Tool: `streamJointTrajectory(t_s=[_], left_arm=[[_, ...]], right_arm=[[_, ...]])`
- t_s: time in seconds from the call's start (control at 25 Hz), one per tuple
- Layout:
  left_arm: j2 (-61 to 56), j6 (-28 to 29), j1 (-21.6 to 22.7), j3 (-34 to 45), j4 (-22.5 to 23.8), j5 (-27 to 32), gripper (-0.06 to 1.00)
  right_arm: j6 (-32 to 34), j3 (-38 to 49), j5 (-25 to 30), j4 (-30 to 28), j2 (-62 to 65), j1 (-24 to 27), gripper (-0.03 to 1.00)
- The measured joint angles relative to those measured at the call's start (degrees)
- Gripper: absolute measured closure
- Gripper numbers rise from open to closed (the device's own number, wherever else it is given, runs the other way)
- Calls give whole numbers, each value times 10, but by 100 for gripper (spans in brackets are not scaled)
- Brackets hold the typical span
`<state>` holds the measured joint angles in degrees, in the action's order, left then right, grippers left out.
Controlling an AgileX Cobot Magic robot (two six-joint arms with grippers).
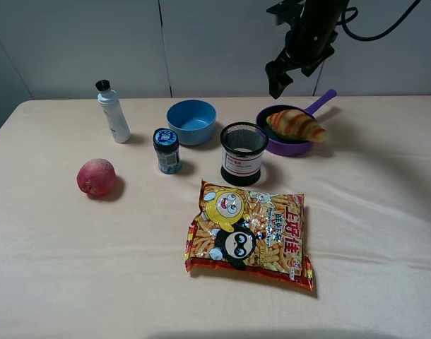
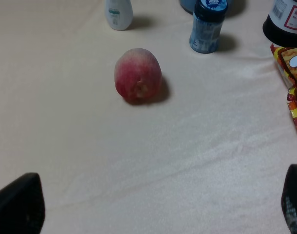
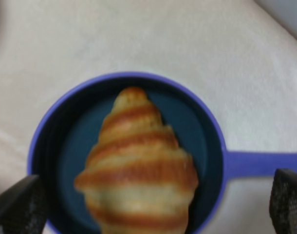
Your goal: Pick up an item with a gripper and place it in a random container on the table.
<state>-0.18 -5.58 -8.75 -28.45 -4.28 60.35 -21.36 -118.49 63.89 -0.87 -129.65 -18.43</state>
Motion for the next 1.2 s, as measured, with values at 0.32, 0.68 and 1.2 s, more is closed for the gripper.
streamJointTrajectory(t_s=[0.32, 0.68, 1.2], left_arm=[[0, 0, 0, 0, 0, 0, -4], [0, 0, 0, 0, 0, 0, -4], [0, 0, 0, 0, 0, 0, -4]], right_arm=[[-10, 0, 57, 15, 91, -2, 27], [-5, 16, 58, 18, 214, -9, 27], [61, 289, 58, 15, 395, -9, 27]])
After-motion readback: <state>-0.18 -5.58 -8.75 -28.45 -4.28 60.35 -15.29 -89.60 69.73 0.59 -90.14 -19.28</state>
